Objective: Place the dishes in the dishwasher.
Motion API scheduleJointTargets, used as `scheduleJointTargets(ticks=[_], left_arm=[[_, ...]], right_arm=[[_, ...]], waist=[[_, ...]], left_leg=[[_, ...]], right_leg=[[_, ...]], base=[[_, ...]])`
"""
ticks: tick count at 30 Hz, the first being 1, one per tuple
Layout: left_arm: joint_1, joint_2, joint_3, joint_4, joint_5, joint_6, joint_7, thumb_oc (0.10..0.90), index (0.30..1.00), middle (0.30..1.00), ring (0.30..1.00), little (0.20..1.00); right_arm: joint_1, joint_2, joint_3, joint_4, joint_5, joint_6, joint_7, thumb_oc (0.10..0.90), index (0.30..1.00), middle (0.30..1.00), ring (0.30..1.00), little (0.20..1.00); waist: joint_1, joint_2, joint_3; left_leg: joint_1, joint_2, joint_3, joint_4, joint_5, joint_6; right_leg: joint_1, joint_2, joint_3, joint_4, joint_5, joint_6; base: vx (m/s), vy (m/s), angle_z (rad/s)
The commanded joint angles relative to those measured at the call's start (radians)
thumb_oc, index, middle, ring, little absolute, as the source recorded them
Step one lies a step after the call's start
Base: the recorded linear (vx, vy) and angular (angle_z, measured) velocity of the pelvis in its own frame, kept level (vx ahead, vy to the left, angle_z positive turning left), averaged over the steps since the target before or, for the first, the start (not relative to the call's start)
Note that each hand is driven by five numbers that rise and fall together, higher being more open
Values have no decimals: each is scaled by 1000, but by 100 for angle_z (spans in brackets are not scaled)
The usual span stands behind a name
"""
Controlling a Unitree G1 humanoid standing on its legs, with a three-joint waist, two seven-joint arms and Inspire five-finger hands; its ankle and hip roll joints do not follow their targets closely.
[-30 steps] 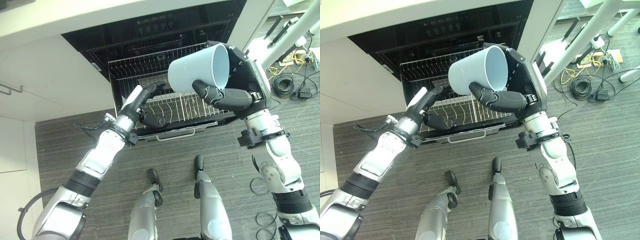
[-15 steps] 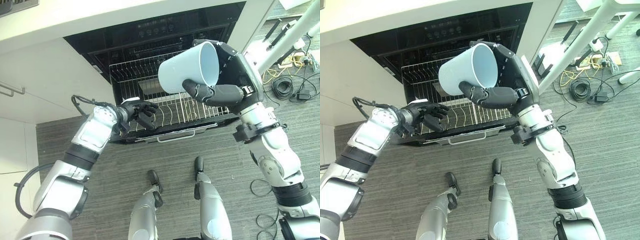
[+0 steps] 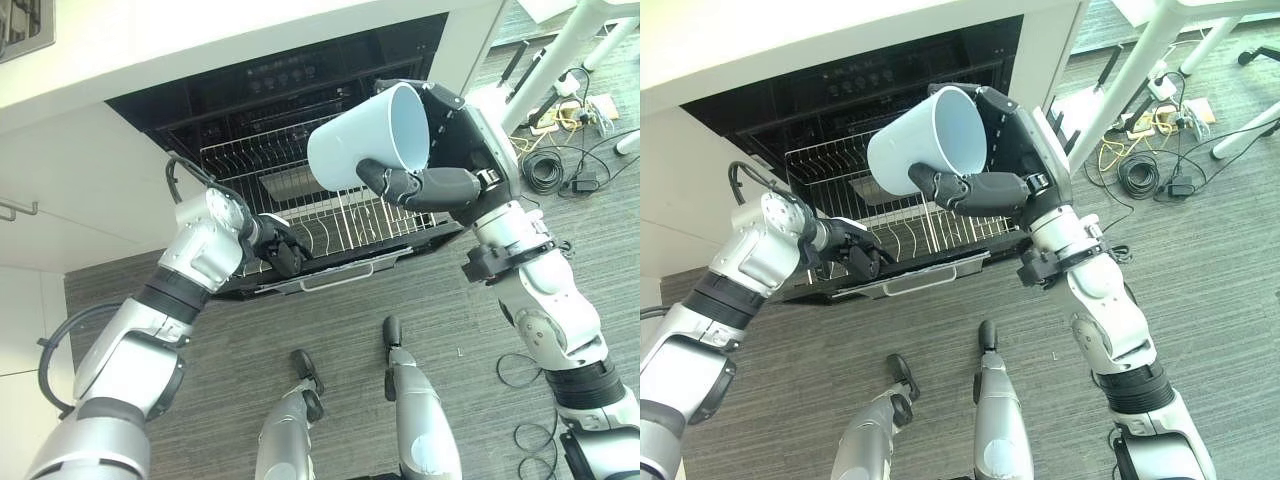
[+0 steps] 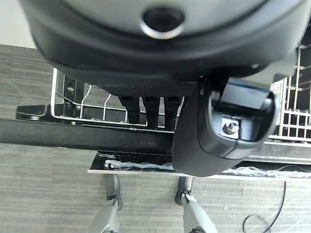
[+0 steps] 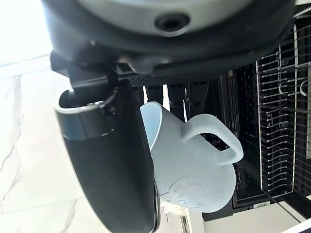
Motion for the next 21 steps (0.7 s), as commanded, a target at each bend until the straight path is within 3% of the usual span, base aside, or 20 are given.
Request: scheduleJointTargets(ticks=[1, 4, 11, 16, 17, 18, 21], left_arm=[[226, -12, -153, 54, -12, 2, -228, 800, 900, 900, 900, 900], [236, -17, -159, 58, -19, -8, -261, 800, 900, 900, 900, 900], [259, -16, -157, 95, -91, -44, -175, 800, 900, 900, 900, 900], [274, -5, -107, 103, -260, -122, 159, 800, 900, 900, 900, 900], [278, 0, -88, 90, -326, -154, 239, 800, 900, 900, 900, 900], [291, -3, -37, 49, -423, -190, 393, 800, 900, 900, 900, 900], [301, 26, 52, -23, -560, -297, 633, 800, 900, 900, 900, 900]], right_arm=[[-77, 24, -73, -115, 21, -96, 37, 400, 300, 300, 300, 300], [-73, 25, -78, -113, 24, -94, 48, 400, 300, 300, 300, 300], [-62, 19, -88, -107, 33, -81, 60, 400, 300, 300, 300, 300], [-39, 20, -100, -105, 24, -85, 64, 400, 300, 300, 300, 300], [-35, 19, -104, -103, 23, -89, 61, 400, 300, 300, 300, 300], [-20, 22, -111, -98, 16, -101, 57, 400, 300, 300, 300, 300], [27, 18, -136, -87, 10, -134, 48, 400, 300, 300, 300, 300]], waist=[[3, -9, -61], [1, -8, -63], [-2, -3, -69], [5, 1, -75], [8, 1, -75], [16, 1, -75], [34, 1, -79]], left_leg=[[39, 16, -14, 79, -235, -27], [37, 16, -14, 79, -238, -27], [41, 13, -14, 79, -241, -24], [42, 11, -17, 79, -239, -23], [41, 10, -17, 79, -238, -22], [41, 10, -21, 79, -237, -20], [39, 9, -28, 79, -231, -19]], right_leg=[[13, -2, 2, 139, -277, 70], [11, -2, 3, 139, -278, 69], [17, -2, 7, 139, -282, 68], [23, -5, 5, 139, -285, 66], [24, -6, 4, 139, -285, 66], [27, -9, 0, 139, -285, 66], [33, -16, -10, 139, -283, 70]], base=[[25, 21, -3], [0, 0, 0], [16, 12, 0], [4, 1, 1], [0, 0, 0], [0, 0, 0], [30, -47, 6]])
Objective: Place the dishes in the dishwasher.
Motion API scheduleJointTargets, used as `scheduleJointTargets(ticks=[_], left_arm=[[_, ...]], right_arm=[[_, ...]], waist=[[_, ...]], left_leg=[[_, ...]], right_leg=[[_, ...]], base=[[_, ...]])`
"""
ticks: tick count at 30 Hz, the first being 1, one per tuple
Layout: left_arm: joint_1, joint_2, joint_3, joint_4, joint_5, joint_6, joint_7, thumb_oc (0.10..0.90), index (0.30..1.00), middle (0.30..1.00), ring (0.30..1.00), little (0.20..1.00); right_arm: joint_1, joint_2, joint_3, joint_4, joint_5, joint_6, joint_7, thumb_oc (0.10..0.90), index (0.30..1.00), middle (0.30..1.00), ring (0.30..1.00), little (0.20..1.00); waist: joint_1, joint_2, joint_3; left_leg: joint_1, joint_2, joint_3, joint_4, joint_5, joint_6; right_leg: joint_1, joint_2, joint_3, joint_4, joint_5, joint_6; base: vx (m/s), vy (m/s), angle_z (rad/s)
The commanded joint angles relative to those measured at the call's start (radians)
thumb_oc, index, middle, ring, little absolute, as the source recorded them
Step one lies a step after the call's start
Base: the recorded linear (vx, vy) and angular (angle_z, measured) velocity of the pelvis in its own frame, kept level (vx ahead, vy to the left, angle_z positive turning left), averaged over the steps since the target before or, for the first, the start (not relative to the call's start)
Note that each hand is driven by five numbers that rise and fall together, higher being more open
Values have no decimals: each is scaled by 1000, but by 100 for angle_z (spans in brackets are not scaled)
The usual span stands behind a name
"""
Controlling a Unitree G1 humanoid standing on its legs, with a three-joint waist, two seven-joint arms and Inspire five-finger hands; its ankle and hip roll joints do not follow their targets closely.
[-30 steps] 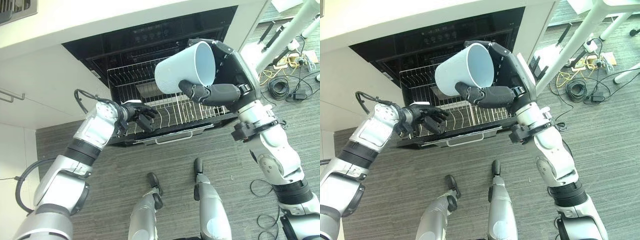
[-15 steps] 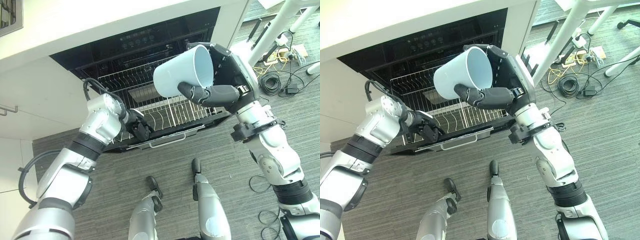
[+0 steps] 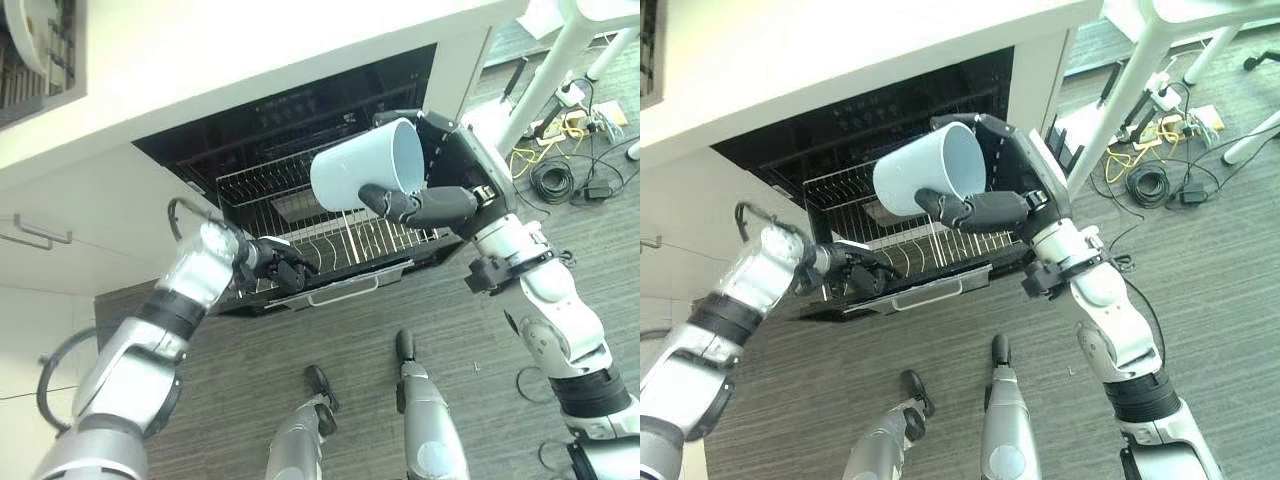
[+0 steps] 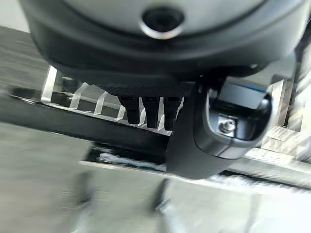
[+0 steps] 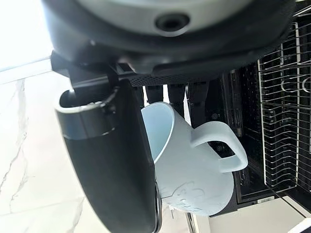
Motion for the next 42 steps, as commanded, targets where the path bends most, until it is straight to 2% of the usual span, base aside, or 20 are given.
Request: scheduleJointTargets(ticks=[1, 5, 6, 10, 12, 17, 22, 26, 30, 35, 42], left_arm=[[86, 29, -15, -69, -189, -140, 257, 800, 900, 900, 900, 900], [96, 39, 78, -101, -316, -254, 432, 800, 900, 900, 900, 900], [100, 34, 98, -98, -354, -328, 507, 800, 900, 900, 900, 900], [116, -1, 166, -121, -432, -467, 686, 800, 900, 900, 900, 900], [129, -39, 212, -145, -467, -559, 770, 800, 900, 900, 900, 900], [119, -89, 264, -236, -474, -673, 879, 800, 900, 900, 900, 900], [108, -83, 286, -301, -485, -717, 894, 800, 900, 900, 900, 900], [107, -59, 305, -356, -521, -738, 874, 800, 900, 900, 900, 900], [114, -31, 317, -414, -556, -743, 841, 800, 900, 900, 900, 900], [108, -9, 315, -462, -592, -775, 818, 800, 900, 900, 900, 900], [96, 37, 311, -504, -615, -770, 774, 800, 900, 900, 900, 900]], right_arm=[[-53, 41, -116, -90, 4, -146, 8, 400, 300, 300, 300, 300], [-46, 38, -120, -64, -37, -154, -27, 400, 300, 300, 300, 300], [-54, 38, -115, -45, -56, -166, -47, 400, 300, 300, 300, 300], [-75, 44, -112, -20, -103, -187, -113, 400, 300, 300, 300, 300], [-97, 50, -115, -8, -142, -202, -166, 400, 300, 300, 300, 300], [-150, 32, -129, 11, -199, -195, -257, 400, 300, 300, 300, 300], [-175, 2, -140, 32, -236, -166, -299, 400, 300, 300, 300, 300], [-188, -52, -144, 56, -301, -91, -299, 400, 300, 300, 300, 300], [-202, -119, -132, 77, -428, 0, -305, 400, 300, 300, 300, 300], [-249, -188, -75, 156, -517, 103, -311, 400, 300, 300, 300, 300], [-285, -239, -28, 260, -507, 186, -263, 400, 300, 300, 300, 300]], waist=[[20, -66, -18], [37, -71, -17], [44, -74, -14], [64, -88, -7], [80, -101, -4], [103, -125, -1], [114, -144, -4], [126, -163, -6], [139, -182, -7], [159, -201, -8], [181, -217, -2]], left_leg=[[6, 8, -24, 100, -226, -14], [-1, 8, -37, 100, -218, -13], [-2, 7, -43, 100, -216, -13], [-11, 2, -59, 100, -215, -9], [-23, -2, -71, 100, -214, -7], [-35, -7, -91, 100, -216, -4], [-37, -7, -101, 100, -219, -3], [-39, -5, -109, 100, -220, -3], [-43, -4, -119, 100, -220, -3], [-43, -3, -130, 100, -221, -1], [-43, -3, -139, 100, -223, 0]], right_leg=[[7, -18, -7, 135, -263, 70], [10, -21, -13, 135, -261, 68], [11, -21, -18, 135, -260, 68], [11, -23, -26, 135, -259, 68], [5, -23, -33, 135, -258, 68], [0, -20, -42, 135, -256, 70], [1, -15, -48, 135, -255, 70], [3, -10, -55, 135, -254, 72], [5, -6, -63, 135, -251, 74], [12, -3, -75, 135, -248, 77], [21, -6, -96, 135, -245, 83]], base=[[19, -41, 10], [15, -48, 15], [3, -62, 15], [-12, -84, 10], [-35, -107, 6], [-10, -83, 8], [13, -80, 3], [17, -86, 1], [12, -95, 3], [16, -73, 2], [-1, -57, 6]])
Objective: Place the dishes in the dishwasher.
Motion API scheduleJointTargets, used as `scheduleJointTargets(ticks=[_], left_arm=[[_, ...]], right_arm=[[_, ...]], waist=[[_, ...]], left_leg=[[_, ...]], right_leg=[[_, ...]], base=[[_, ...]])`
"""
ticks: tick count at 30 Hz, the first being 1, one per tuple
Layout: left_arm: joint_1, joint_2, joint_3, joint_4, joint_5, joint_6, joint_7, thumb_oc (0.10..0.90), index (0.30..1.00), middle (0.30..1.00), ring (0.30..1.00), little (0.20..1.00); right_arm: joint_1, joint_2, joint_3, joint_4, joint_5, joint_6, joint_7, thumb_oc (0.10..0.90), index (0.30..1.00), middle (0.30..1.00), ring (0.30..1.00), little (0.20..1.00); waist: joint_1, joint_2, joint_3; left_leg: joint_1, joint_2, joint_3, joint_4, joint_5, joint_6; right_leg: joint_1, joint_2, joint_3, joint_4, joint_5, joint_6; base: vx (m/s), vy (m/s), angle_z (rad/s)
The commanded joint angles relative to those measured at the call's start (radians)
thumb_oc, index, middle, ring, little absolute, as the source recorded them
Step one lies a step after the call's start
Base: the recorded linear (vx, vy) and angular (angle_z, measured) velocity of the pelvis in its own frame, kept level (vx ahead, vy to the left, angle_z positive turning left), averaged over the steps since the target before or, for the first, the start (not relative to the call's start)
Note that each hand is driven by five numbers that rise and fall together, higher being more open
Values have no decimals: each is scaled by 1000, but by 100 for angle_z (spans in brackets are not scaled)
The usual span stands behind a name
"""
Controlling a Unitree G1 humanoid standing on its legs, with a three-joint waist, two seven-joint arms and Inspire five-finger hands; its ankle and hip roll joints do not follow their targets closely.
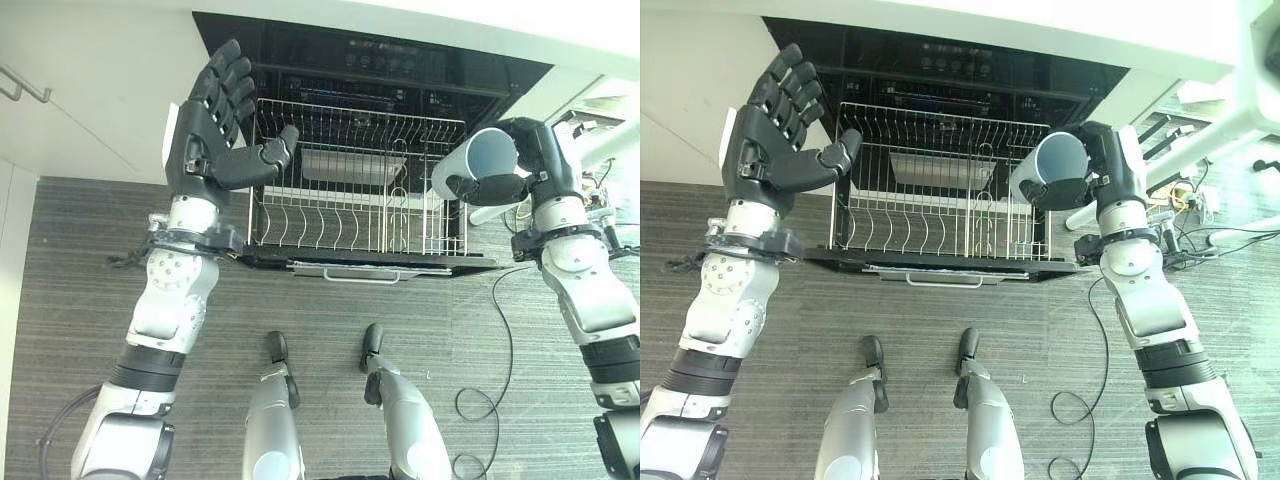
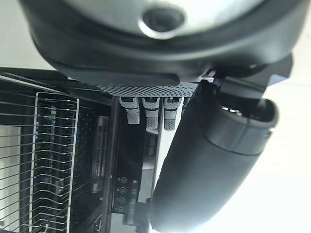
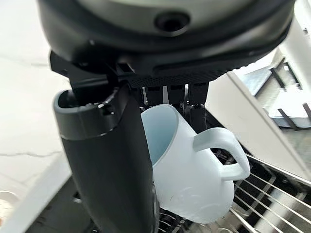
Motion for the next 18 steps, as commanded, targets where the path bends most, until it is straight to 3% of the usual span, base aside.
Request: scheduleJointTargets(ticks=[1, 7, 10, 18], left_arm=[[-114, 63, 13, -146, -7, -127, -50, 800, 900, 900, 900, 900], [-120, 127, 7, -141, -56, -119, -92, 800, 900, 900, 900, 900], [-149, 176, -17, -120, -88, -104, -118, 800, 900, 900, 900, 900], [-183, 230, -58, -103, -145, -108, -139, 800, 900, 900, 900, 900]], right_arm=[[-123, -113, -6, -55, -25, -22, 11, 400, 300, 300, 300, 300], [-185, -198, 75, 83, 59, 63, 175, 400, 300, 300, 300, 300], [-264, -245, 166, 224, 123, 95, 287, 400, 300, 300, 300, 300], [-398, -295, 287, 439, 188, 84, 384, 400, 300, 300, 300, 300]], waist=[[7, -5, -86], [35, -36, -89], [59, -59, -84], [86, -64, -75]], left_leg=[[46, -19, -32, 60, -237, 12], [48, -14, -40, 60, -235, 9], [56, -8, -47, 60, -231, 5], [68, -9, -56, 60, -224, 0]], right_leg=[[31, -15, -6, 123, -230, 93], [39, -19, -34, 123, -220, 102], [54, -18, -56, 123, -211, 107], [70, -19, -78, 123, -202, 108]], base=[[-11, -69, 9], [5, -110, 9], [46, -164, 11], [30, -34, 4]])
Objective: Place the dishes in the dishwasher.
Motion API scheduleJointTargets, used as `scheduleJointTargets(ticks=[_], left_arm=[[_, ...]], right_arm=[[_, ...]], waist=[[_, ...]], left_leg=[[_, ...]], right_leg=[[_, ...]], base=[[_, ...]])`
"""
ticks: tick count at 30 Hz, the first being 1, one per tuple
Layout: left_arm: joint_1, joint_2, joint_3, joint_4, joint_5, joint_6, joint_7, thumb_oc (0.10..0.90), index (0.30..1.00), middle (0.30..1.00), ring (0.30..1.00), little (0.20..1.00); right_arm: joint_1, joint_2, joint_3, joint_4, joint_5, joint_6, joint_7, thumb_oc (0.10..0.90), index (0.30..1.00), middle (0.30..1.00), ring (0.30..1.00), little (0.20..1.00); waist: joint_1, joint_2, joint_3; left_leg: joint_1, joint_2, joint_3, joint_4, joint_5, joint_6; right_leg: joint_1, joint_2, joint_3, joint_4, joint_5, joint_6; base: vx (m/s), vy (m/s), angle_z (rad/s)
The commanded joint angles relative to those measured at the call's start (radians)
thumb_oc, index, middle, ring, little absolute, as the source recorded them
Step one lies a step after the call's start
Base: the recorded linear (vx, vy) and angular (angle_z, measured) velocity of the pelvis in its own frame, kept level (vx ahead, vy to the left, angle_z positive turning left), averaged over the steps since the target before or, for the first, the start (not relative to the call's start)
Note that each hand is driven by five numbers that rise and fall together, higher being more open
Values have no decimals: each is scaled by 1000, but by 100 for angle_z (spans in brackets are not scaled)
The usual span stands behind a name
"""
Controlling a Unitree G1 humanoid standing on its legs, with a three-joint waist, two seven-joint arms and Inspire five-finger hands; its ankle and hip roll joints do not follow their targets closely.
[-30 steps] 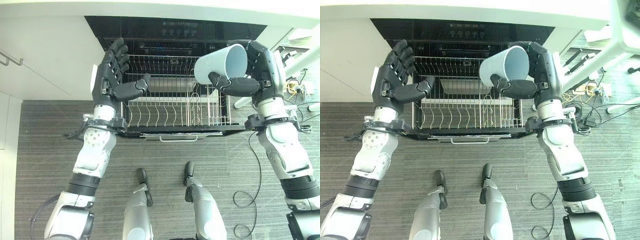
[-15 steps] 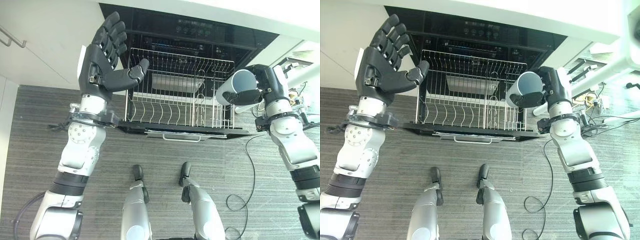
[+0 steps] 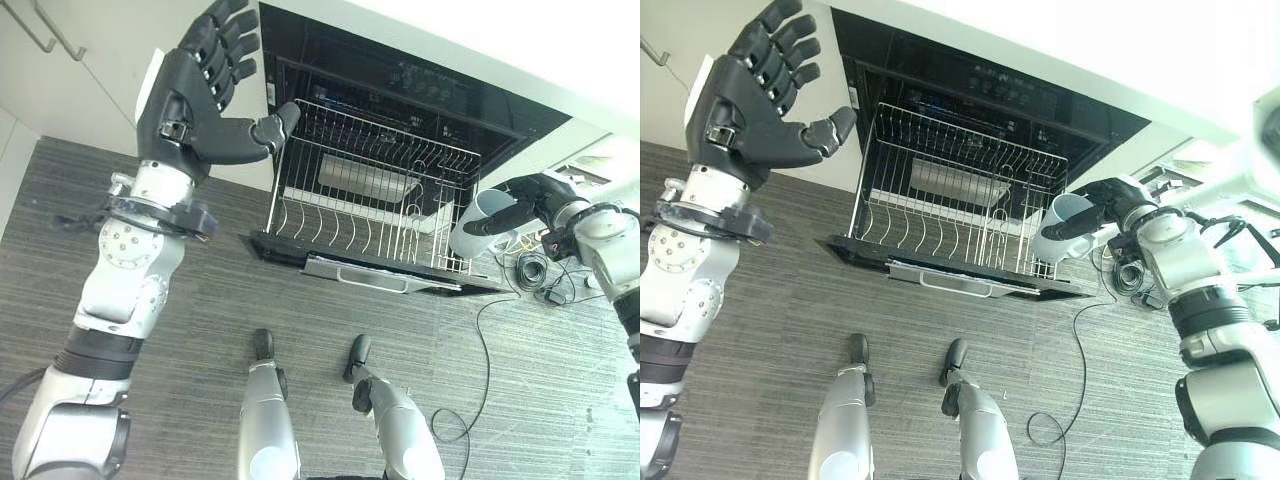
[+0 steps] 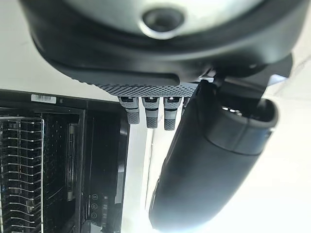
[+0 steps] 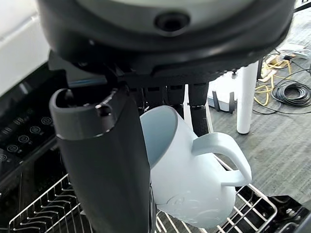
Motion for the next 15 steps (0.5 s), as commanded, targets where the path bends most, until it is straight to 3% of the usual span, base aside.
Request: scheduleJointTargets(ticks=[1, 11, 15], left_arm=[[-110, 29, -16, -85, -60, -107, -33, 800, 900, 900, 900, 900], [-108, 16, -49, -70, -80, -112, -60, 800, 900, 900, 900, 900], [-96, 6, -58, -64, -93, -138, -60, 800, 900, 900, 900, 900]], right_arm=[[-111, -106, 30, -23, 44, -52, -9, 400, 300, 300, 300, 300], [-205, -91, 68, 113, 102, -100, -42, 400, 300, 300, 300, 300], [-255, -91, 93, 162, 73, -97, -58, 400, 300, 300, 300, 300]], waist=[[14, -5, -73], [25, 18, -62], [23, 49, -57]], left_leg=[[103, -27, 5, -51, -176, 0], [90, -40, -3, -51, -172, 1], [74, -53, -3, -51, -170, 2]], right_leg=[[16, -30, -16, 121, -196, 109], [1, -37, -23, 121, -191, 110], [-17, -46, -19, 121, -194, 108]], base=[[15, -17, 4], [1, 5, 3], [-18, 65, -2]])
